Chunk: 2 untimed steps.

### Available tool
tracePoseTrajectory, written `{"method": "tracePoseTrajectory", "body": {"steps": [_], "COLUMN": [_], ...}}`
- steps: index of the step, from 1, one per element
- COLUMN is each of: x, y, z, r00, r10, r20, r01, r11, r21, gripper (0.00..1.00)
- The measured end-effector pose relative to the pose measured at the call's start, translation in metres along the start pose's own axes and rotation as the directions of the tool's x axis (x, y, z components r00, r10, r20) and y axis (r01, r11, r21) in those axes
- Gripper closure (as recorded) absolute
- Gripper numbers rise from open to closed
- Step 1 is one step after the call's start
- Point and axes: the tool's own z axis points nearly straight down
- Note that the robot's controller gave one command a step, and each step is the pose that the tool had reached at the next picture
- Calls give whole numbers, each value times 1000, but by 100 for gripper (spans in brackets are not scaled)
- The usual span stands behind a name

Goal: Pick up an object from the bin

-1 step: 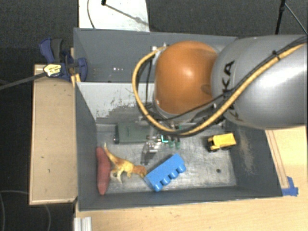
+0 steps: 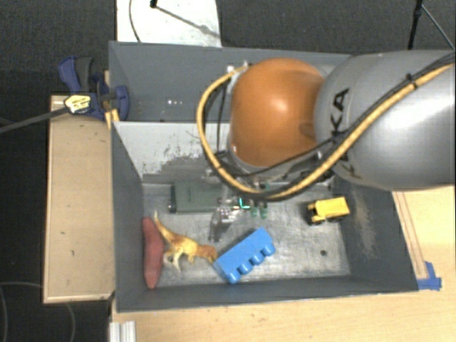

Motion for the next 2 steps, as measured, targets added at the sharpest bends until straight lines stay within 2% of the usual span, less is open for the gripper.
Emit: {"method": "tracePoseTrajectory", "body": {"steps": [1,2], "x": [6,12], "y": [16,23], "z": [30,82], "r00": [998,948], "r10": [-64,-317], "r20": [7,2], "r01": [64,317], "r11": [998,948], "r21": [0,0], "gripper": [0,0]}}
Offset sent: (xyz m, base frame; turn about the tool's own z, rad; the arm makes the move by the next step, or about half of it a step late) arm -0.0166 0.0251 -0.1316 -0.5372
